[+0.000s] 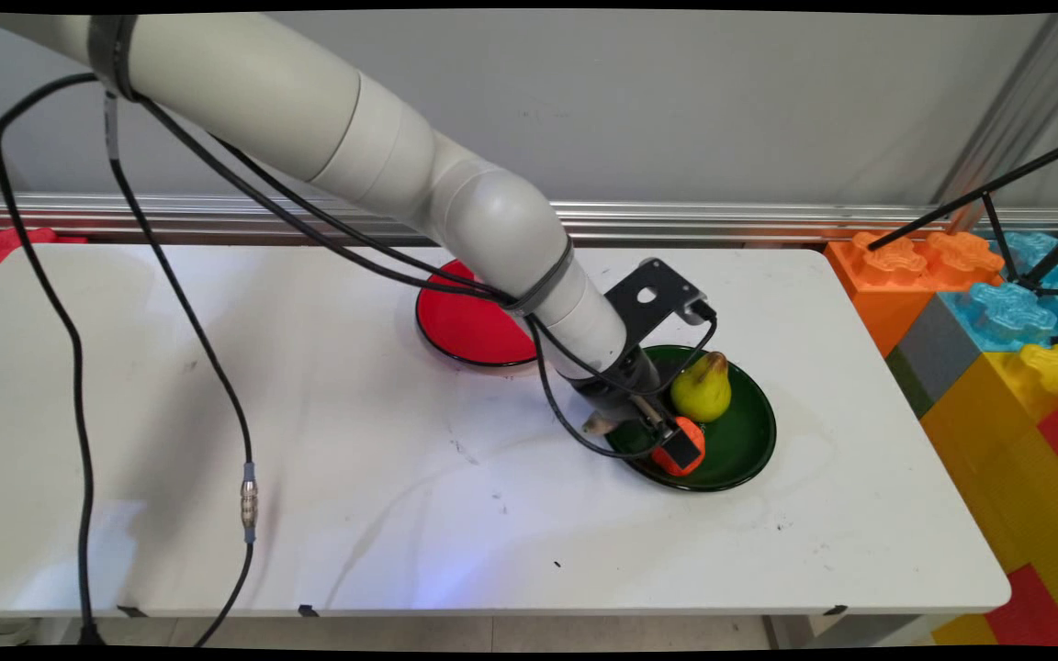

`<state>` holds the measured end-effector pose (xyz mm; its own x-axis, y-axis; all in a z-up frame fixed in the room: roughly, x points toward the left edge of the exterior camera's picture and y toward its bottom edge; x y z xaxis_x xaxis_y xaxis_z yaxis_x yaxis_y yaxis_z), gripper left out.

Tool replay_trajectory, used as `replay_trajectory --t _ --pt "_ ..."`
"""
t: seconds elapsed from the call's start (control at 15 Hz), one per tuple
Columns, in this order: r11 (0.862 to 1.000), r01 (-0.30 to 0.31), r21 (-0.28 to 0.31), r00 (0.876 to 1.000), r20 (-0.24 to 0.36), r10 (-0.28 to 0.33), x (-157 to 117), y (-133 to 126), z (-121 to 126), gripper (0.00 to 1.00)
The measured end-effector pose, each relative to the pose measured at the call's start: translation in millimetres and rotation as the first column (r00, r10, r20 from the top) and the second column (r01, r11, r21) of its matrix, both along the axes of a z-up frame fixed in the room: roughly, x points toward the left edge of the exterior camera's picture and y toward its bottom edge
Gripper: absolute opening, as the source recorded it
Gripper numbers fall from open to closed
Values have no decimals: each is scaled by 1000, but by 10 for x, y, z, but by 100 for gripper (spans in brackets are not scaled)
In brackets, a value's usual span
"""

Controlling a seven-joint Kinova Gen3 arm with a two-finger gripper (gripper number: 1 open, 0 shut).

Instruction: Pick up the mandarin from the green plate

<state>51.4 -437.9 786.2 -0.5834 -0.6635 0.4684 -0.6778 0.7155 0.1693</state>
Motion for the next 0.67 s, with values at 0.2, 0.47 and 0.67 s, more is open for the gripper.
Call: replay_trajectory --t 0.2,0.47,0.67 --pt "1000 -18 5 1000 -9 18 -64 -77 30 100" --pt "999 -37 9 999 -18 37 -175 -192 71 100" --pt "999 -33 18 999 -25 33 -276 -250 73 100"
